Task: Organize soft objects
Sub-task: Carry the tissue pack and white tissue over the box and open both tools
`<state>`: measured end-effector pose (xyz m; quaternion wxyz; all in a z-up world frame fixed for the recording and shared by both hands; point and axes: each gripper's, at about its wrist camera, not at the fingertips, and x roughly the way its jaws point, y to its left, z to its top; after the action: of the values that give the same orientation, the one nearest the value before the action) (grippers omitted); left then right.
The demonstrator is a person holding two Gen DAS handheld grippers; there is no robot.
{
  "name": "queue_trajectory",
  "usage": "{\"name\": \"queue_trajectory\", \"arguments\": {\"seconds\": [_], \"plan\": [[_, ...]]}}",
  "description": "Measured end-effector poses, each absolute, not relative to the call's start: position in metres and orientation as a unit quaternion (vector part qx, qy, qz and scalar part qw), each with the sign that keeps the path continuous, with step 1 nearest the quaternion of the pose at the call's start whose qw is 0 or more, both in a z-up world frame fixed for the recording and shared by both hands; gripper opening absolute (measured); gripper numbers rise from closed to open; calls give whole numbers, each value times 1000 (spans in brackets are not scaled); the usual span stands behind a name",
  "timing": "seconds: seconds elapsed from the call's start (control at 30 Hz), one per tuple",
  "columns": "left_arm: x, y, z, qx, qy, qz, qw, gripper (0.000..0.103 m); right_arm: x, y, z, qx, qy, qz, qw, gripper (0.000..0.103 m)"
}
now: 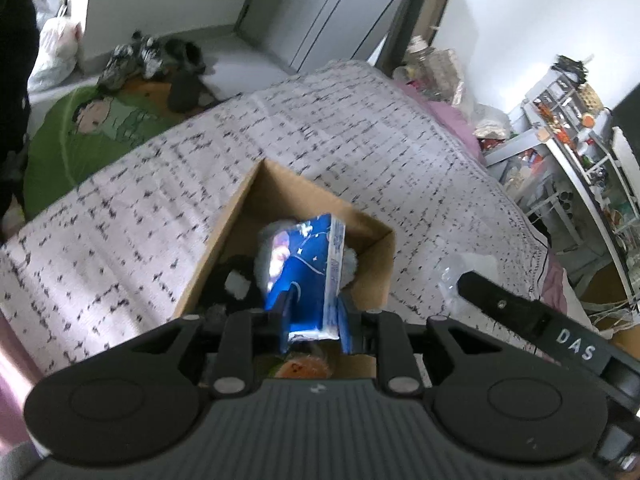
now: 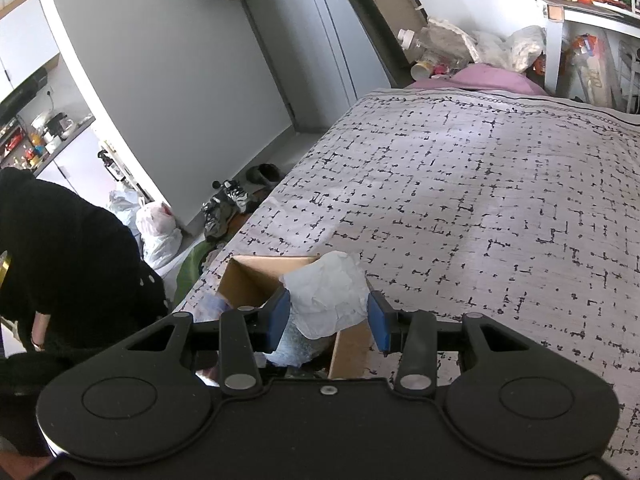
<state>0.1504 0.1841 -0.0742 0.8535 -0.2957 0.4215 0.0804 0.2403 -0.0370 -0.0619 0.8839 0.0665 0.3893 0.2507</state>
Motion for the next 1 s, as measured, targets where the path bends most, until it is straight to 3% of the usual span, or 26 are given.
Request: {"name": "queue_trajectory", "arguments": {"seconds": [0.8,1.0], "plan": [[141,213,-71,-314,422,112,843,35,249,-7,-66,79,409,275,866,43],[140,213,-70,-312,422,116,843,35,244,-6,-72,80,429,275,857,61]]}}
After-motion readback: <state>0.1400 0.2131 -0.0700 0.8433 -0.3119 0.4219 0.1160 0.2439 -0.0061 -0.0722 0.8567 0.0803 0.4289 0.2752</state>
